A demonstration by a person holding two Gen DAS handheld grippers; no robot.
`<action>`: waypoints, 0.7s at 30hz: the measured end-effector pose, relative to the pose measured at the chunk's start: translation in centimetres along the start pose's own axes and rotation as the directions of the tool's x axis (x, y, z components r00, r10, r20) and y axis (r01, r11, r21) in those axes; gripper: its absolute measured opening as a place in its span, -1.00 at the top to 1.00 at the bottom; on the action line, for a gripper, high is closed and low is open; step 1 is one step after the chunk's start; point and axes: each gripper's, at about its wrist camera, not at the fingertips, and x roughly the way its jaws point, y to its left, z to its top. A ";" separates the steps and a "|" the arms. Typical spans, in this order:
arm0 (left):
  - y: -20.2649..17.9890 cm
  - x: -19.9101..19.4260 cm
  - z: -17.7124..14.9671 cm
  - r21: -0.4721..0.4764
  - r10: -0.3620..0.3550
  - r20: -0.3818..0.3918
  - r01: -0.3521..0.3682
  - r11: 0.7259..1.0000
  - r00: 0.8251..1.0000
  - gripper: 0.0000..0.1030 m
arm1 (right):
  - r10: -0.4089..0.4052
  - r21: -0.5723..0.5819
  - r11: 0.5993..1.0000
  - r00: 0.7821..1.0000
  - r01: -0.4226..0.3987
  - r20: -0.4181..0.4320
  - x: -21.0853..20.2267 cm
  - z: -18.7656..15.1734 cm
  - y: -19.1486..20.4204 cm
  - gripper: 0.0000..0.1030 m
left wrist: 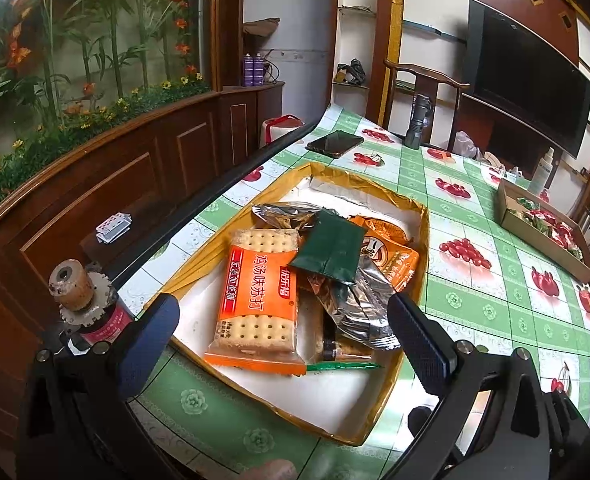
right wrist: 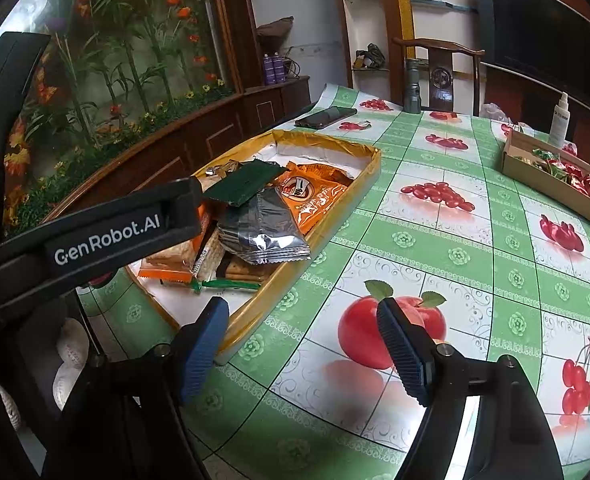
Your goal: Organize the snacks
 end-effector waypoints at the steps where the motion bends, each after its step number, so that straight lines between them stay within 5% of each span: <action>1: 0.0 0.0 0.0 0.000 -0.001 0.000 0.001 1.000 1.000 -1.00 | 0.001 -0.001 1.000 1.000 -0.001 0.001 0.0 0.0 0.0 -0.52; 21: 0.5 0.2 -0.2 -0.026 0.019 0.009 -0.019 0.999 1.000 -1.00 | 0.006 -0.023 1.000 1.000 -0.006 -0.014 0.3 -0.3 0.7 -0.52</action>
